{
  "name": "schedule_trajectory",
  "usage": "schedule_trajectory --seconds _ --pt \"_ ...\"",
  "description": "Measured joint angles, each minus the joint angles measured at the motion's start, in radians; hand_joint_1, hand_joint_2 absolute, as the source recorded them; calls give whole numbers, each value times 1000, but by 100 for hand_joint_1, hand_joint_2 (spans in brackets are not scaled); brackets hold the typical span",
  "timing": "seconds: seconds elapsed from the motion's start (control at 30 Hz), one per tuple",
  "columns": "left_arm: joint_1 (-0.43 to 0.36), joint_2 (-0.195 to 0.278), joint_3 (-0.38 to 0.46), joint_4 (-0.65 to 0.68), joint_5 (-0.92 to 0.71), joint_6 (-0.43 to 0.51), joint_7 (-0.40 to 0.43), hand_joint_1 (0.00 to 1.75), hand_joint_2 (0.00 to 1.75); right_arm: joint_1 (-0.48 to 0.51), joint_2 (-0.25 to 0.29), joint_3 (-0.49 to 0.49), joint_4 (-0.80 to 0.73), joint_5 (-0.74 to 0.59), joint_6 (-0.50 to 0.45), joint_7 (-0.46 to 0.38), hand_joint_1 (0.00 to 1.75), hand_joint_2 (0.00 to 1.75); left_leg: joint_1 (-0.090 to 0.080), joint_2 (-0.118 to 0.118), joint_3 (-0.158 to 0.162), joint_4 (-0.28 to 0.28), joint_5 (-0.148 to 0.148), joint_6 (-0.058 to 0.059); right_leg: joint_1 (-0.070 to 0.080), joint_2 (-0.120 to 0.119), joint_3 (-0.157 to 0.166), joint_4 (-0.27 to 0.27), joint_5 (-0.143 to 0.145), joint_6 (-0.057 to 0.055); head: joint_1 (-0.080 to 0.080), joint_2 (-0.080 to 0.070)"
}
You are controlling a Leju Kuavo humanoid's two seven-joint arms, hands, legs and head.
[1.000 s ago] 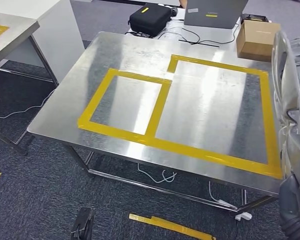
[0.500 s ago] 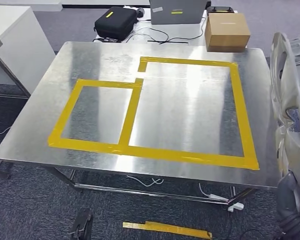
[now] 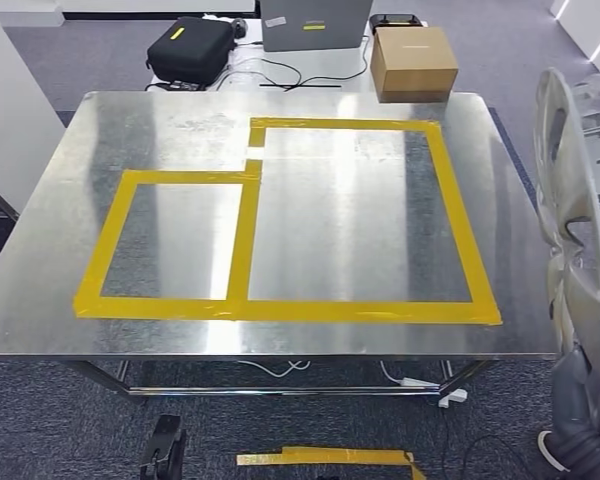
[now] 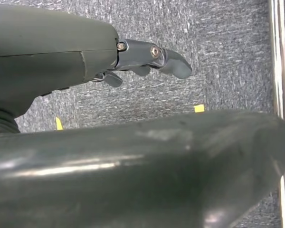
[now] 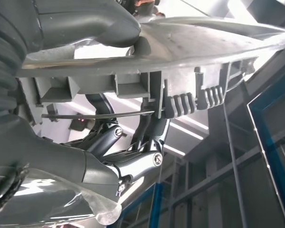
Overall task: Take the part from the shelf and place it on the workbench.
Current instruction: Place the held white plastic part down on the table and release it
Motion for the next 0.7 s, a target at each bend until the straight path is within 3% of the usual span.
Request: schedule_trajectory --seconds 0.03,0.1,0.17,0.27,0.4,0.43,0.53,0.57,0.63,0.7 --pt "0 0 0 0 0 0 0 0 0 0 0 0 1 0 0 0 175 175 0 3 2 1 -2 -1 0 0 14 -34 29 -1 0 0" --pt "0 0 0 0 0 0 0 0 0 1 0 0 2 2 0 1 175 175 -2 6 8 3 -8 -7 2 -3 80 -165 94 -6 0 0" --pt "-1 0 0 0 0 0 0 0 0 1 0 0 2 6 0 0 175 175 -5 7 9 8 -14 -15 5 -5 128 -252 117 -13 -1 0" --pt "-1 0 0 0 2 0 0 0 0 4 0 -1 5 6 0 0 175 175 -5 7 8 8 -13 -25 9 -4 135 -262 114 -21 0 0" --pt "-1 0 0 0 3 0 0 0 0 5 0 -1 6 5 0 0 175 175 -5 7 10 7 -13 -28 9 -4 136 -262 115 -25 0 0" --pt "0 1 0 0 5 -1 -2 0 0 7 0 -2 10 1 0 0 175 175 -4 9 -1 33 -31 -33 7 -4 138 -264 115 -30 -2 0" --pt "15 10 3 0 26 -12 -20 0 0 18 -12 -19 65 -33 13 96 175 175 0 14 -99 248 -120 -49 3 -6 146 -269 113 -47 -7 0" --pt "21 13 6 0 35 -18 -27 0 0 17 -27 -26 94 -41 33 169 175 175 0 15 -107 265 -112 -47 4 -4 148 -269 113 -48 -7 0" --pt "26 18 12 0 47 -38 -35 0 0 -6 -74 -38 154 -18 100 314 175 175 -2 15 -47 135 -42 -35 5 -1 153 -269 112 -47 -6 0" --pt "26 23 18 0 52 -64 -37 0 0 -50 -127 -51 239 44 169 416 175 175 -6 15 -1 30 -9 -23 7 3 152 -268 112 -40 -5 0"
